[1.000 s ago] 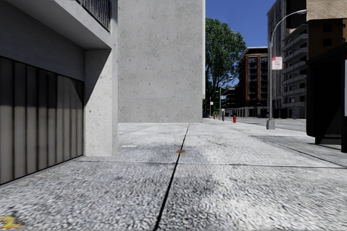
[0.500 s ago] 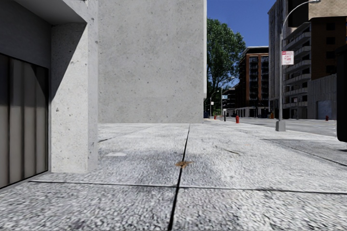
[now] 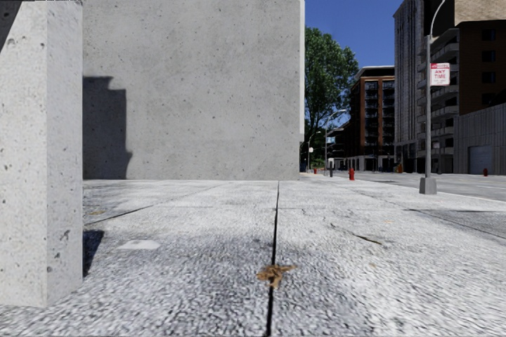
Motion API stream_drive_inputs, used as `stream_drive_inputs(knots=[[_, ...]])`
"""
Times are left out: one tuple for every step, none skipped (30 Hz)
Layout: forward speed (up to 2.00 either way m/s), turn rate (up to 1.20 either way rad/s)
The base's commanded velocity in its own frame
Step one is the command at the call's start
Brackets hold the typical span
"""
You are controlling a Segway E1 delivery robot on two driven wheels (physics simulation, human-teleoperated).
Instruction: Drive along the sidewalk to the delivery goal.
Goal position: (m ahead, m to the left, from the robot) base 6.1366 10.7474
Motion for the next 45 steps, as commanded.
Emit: stream_drive_inputs(knots=[[2.00,0.20],[2.00,0.20],[2.00,0.30],[2.00,0.37],[2.00,0.49],[2.00,0.49],[2.00,0.59],[2.00,0.62],[2.00,0.62],[2.00,0.63],[1.96,0.63],[1.84,0.63],[1.84,0.63],[1.72,0.63],[1.63,0.63],[1.60,0.63],[1.60,0.63],[1.59,0.63],[1.59,0.63],[1.59,0.63],[1.59,0.63],[1.59,0.63],[1.59,0.60],[1.59,0.54],[1.59,0.54],[1.58,0.53],[1.58,0.50],[1.58,0.46],[1.58,0.46],[1.58,0.44],[1.58,0.44],[1.58,0.44],[1.58,0.44],[1.58,0.44],[1.58,0.44],[1.58,0.44],[1.58,0.44],[1.58,0.44],[1.58,0.44],[1.58,0.44],[1.58,0.44],[1.58,0.44],[1.58,0.44],[1.58,0.44],[1.58,0.44]])
